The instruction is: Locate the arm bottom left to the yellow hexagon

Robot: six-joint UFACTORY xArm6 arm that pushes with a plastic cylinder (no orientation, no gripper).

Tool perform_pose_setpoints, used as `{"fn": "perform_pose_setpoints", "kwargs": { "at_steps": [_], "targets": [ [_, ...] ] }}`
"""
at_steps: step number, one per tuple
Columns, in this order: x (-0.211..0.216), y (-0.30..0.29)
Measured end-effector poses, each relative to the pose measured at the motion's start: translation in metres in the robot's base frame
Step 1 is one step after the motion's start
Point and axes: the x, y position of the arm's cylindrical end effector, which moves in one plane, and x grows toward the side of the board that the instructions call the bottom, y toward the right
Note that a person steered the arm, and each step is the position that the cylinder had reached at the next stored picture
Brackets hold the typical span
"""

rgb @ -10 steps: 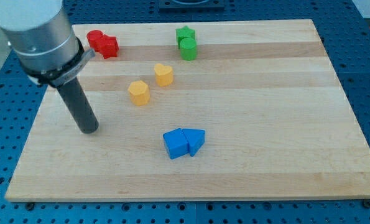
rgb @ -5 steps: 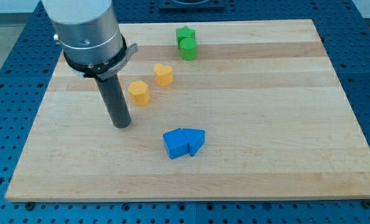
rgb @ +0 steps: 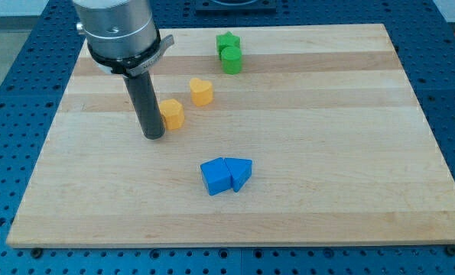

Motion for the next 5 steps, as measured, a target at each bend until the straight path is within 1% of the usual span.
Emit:
{"fn": "perform_pose_setpoints", "kwargs": {
  "at_steps": [5],
  "targets": [
    [0.0002, 0.0000]
  ]
}}
